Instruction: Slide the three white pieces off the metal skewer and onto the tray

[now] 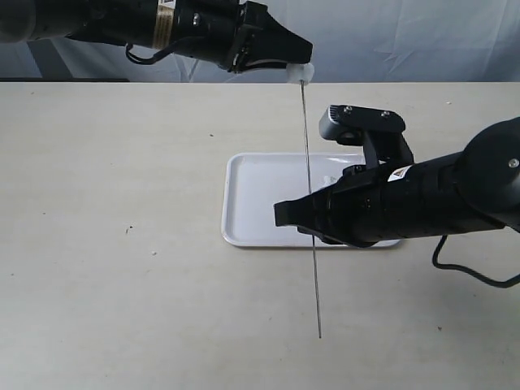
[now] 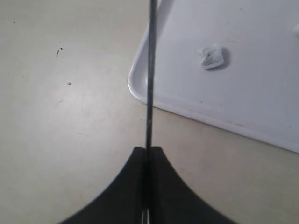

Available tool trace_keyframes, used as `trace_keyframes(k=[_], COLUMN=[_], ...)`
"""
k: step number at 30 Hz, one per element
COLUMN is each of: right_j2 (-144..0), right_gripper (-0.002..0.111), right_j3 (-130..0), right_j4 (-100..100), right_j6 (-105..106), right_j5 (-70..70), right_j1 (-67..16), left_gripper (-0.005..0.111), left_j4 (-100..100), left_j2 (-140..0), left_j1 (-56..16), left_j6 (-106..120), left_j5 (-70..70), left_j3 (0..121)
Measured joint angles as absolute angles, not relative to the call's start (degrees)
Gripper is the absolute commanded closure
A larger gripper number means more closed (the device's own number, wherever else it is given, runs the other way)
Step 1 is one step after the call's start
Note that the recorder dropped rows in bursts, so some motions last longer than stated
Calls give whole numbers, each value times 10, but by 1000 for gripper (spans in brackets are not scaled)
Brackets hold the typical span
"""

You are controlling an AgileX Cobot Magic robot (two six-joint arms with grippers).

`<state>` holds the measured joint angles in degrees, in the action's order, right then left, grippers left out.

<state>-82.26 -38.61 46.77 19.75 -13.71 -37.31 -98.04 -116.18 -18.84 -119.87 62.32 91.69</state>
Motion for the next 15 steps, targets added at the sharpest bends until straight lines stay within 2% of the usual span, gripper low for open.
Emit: trace_keyframes(k=[15], right_j2=[-823], right_gripper=[109], right_j3=[-386], right_j4=[470], right_j6=[198], right_j5=[-126], right_j1=[-373], left_gripper=[75], left_j4=[-1000], left_j2=[-1162], left_j1=[-169], left_j6=[-1199], left_j5=[667], left_j3=[917])
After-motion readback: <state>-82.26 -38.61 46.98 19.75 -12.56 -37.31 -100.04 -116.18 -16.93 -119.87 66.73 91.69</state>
